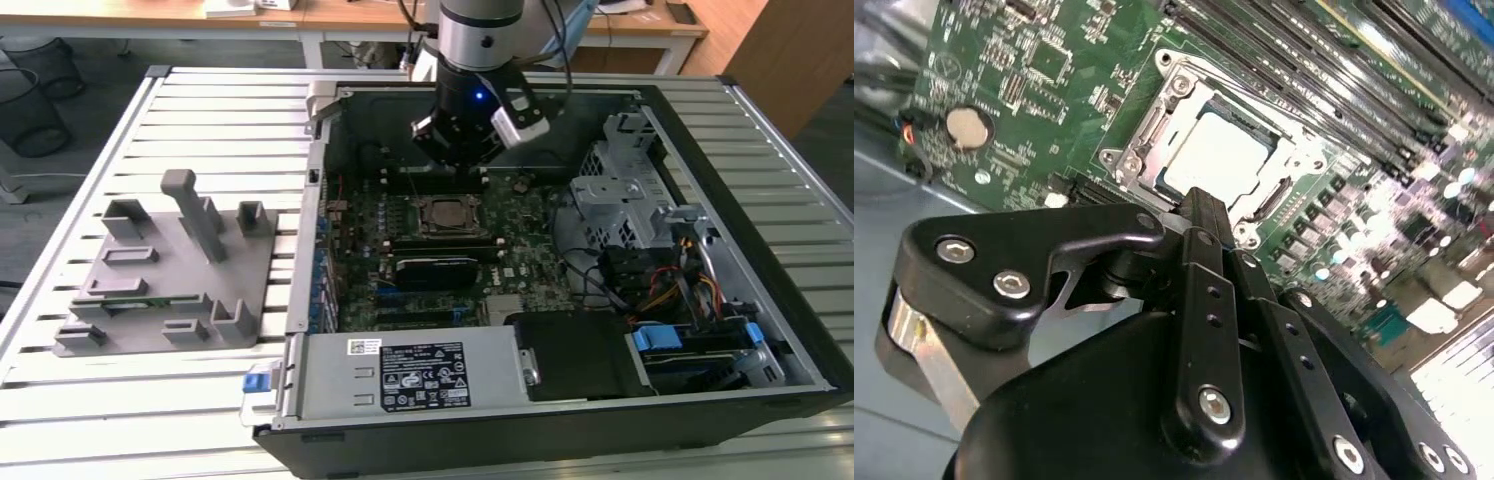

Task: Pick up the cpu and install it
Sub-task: 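Install the first cpu locking lever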

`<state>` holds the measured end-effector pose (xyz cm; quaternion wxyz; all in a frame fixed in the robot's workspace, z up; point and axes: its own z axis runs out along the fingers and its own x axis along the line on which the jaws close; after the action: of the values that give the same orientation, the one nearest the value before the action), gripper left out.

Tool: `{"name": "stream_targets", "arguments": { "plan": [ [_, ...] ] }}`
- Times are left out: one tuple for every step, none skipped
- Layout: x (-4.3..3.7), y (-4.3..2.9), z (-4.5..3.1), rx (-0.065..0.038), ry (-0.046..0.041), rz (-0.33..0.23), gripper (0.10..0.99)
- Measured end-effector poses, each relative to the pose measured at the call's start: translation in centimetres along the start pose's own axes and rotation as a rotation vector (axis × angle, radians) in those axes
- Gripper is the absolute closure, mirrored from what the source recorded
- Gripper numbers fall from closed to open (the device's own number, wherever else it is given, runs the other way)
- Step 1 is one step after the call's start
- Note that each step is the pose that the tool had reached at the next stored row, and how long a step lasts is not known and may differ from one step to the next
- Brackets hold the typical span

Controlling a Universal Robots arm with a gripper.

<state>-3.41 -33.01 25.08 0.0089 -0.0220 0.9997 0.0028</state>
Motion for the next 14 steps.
{"name": "stream_targets", "arguments": {
  "plan": [
    [0.00,0.00,0.00,0.000,0.0001,-0.018,0.980],
    [0.00,0.00,0.00,-0.001,0.0002,-0.036,0.980],
    [0.00,0.00,0.00,-0.001,0.0003,-0.054,0.980],
    [0.00,0.00,0.00,-0.001,0.0004,-0.072,0.980],
    [0.00,0.00,0.00,-0.002,0.0005,-0.088,0.980],
    [0.00,0.00,0.00,-0.002,0.0005,-0.101,0.980],
    [0.00,0.00,-0.02,-0.002,0.0006,-0.108,0.980],
    [0.00,-0.01,-0.15,-0.002,0.0007,-0.111,0.980],
    [0.00,0.00,-0.36,-0.002,0.0006,-0.112,0.980],
    [-0.01,0.00,-0.58,-0.002,0.0005,-0.112,0.980],
    [-0.01,0.00,-0.75,-0.002,0.0006,-0.112,0.980],
    [-0.01,0.00,-0.81,-0.002,0.0006,-0.112,0.980],
    [-0.02,0.01,-0.80,-0.002,0.0005,-0.112,0.980],
    [-0.01,0.01,-0.80,-0.002,0.0005,-0.111,0.980]
  ]
}}
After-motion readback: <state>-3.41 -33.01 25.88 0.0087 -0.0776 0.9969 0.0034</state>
